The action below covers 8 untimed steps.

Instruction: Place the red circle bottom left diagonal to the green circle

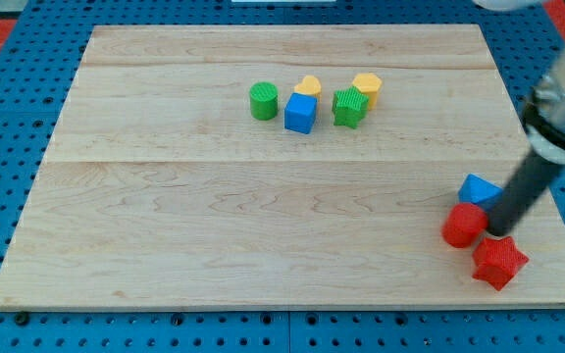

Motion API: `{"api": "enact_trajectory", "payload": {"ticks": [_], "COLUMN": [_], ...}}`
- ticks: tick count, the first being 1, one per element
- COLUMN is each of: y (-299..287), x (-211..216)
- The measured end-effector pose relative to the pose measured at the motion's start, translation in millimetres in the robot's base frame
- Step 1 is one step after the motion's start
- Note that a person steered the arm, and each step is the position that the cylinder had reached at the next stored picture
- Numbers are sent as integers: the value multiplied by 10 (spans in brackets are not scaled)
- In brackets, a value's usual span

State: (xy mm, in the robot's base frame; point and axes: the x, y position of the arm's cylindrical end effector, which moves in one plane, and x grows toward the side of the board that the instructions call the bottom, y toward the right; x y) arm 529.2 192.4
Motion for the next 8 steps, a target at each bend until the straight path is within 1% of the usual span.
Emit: {"api": "enact_trajectory", "payload": {"ticks": [1, 2, 3, 4, 5, 6, 7, 8], "y": [-719, -956, -827, -1720, -2195, -2262, -2856, -3399], "x": [-149, -17, 327, 318, 202, -294, -668, -370]}}
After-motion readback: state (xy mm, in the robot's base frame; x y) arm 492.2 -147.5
